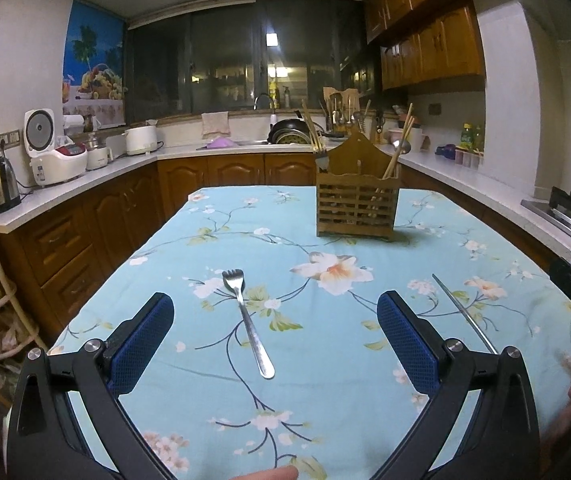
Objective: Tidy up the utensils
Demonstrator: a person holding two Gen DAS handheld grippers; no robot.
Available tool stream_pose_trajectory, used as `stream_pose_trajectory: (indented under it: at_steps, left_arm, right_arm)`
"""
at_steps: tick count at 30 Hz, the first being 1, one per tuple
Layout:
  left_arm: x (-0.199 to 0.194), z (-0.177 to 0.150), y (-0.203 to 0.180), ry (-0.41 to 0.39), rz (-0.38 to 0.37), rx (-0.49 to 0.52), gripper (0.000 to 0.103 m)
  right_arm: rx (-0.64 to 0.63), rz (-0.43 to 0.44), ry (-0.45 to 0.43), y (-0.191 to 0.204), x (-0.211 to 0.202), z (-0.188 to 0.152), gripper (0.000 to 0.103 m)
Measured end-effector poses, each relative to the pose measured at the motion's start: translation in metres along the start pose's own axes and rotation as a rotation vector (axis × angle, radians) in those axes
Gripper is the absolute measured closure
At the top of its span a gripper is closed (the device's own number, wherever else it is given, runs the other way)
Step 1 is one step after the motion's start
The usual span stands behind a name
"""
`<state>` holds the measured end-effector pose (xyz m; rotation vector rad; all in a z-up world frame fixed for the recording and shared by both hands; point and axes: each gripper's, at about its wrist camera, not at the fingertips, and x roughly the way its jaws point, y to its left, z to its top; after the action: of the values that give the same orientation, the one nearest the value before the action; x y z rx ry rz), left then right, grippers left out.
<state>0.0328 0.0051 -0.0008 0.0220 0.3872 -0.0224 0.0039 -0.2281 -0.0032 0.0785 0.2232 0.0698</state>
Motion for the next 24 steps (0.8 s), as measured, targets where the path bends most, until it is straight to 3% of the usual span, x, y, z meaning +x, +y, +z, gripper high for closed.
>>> stream_pose_trajectory:
  at_steps: [24]
  left_arm:
    - [-0.0088, -0.0013, -0.0008, -0.011, 0.012, 0.012, 0.000]
  right_arm:
    - [-0.006, 0.028, 0.002, 0.0003, -0.0031, -0.0019, 0.000]
